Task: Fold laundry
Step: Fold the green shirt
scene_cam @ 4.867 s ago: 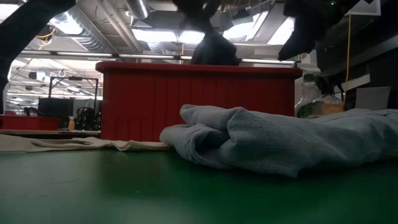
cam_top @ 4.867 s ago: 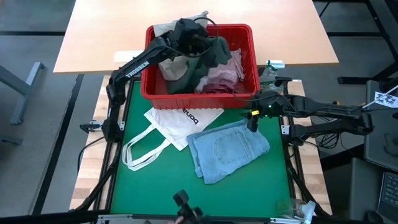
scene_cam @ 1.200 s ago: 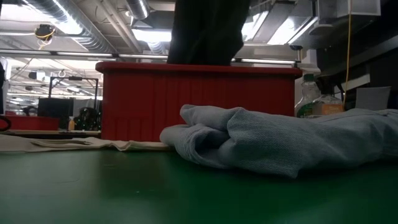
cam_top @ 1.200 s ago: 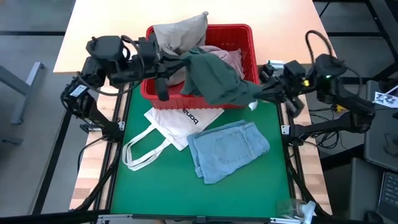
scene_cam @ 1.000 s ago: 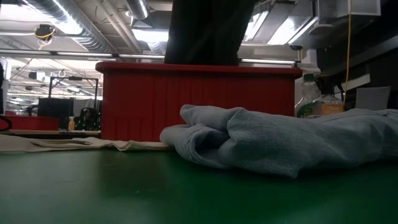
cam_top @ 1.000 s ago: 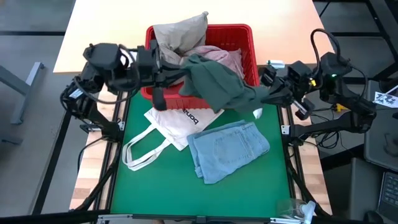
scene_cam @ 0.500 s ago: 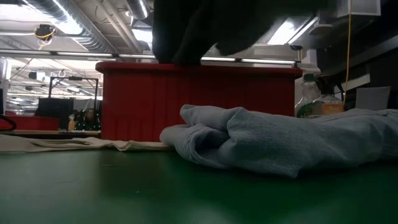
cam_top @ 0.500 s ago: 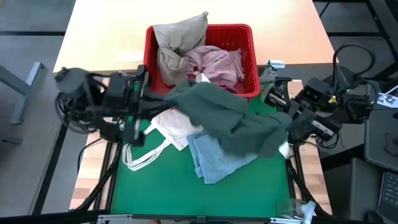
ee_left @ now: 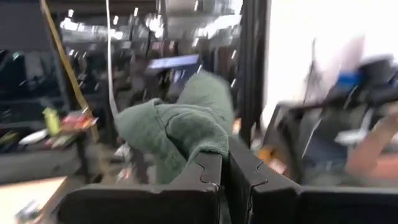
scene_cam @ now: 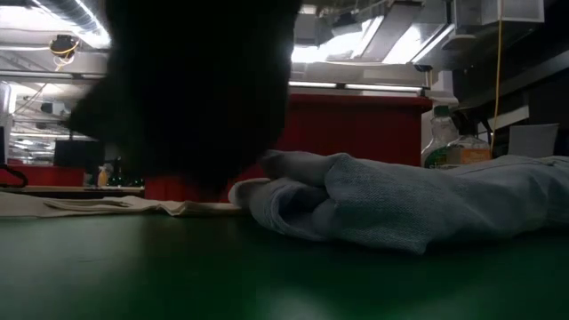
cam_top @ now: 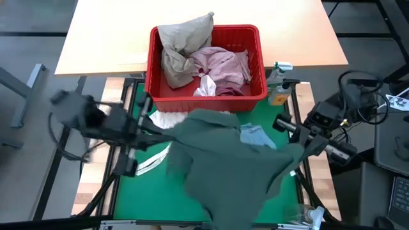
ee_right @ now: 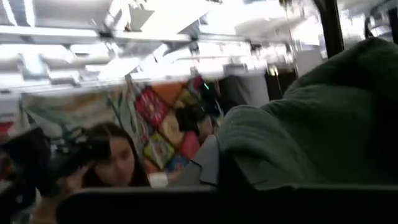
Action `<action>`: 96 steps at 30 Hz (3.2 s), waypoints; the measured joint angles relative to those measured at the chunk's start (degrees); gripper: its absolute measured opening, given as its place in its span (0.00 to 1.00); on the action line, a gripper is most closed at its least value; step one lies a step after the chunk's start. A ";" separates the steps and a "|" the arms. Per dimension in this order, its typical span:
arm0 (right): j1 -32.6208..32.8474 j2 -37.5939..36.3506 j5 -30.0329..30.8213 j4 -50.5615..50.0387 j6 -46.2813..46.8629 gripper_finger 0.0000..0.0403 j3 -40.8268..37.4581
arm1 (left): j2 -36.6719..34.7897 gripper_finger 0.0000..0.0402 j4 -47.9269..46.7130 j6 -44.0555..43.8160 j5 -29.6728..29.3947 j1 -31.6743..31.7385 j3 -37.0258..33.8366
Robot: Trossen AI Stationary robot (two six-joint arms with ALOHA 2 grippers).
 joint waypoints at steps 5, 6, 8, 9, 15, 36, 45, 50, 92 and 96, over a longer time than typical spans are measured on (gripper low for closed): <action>2.08 -0.03 8.17 -9.50 -0.70 0.02 0.00 | 1.99 0.00 -4.32 -0.15 -6.56 2.51 -3.77; 2.57 -0.03 9.96 -11.18 -0.70 0.01 -0.02 | 2.27 0.00 -4.42 -0.15 -7.51 3.18 -4.95; 3.10 -0.03 13.60 -14.44 -0.70 0.01 -0.02 | 2.78 0.00 -4.40 -0.11 -8.79 4.75 -7.14; 2.98 -0.25 15.27 -16.20 -0.70 0.01 -0.02 | 2.82 0.00 -4.39 -0.11 -9.55 5.52 -8.31; 2.96 -4.03 32.88 -32.75 -4.17 0.03 -0.02 | 2.80 0.00 -4.20 -0.24 -15.38 11.98 -16.44; 2.90 -6.30 81.07 -78.61 4.39 0.03 -9.58 | 2.80 0.00 5.12 -3.61 -12.97 33.62 -48.32; 2.91 -6.13 82.94 -78.86 4.44 0.03 -16.69 | 2.80 0.14 8.96 -2.96 -12.53 33.98 -48.79; 2.90 -6.13 82.95 -78.84 4.46 0.03 -16.92 | 2.78 0.24 9.68 -0.39 -12.57 32.93 -47.97; 2.90 -6.13 67.16 -78.88 4.50 0.04 -16.92 | 2.71 0.26 -10.67 -30.61 13.77 3.85 -42.64; 2.90 -6.13 65.39 -78.87 4.50 0.04 -16.92 | 2.75 0.26 -0.22 -30.60 13.49 -0.23 -50.14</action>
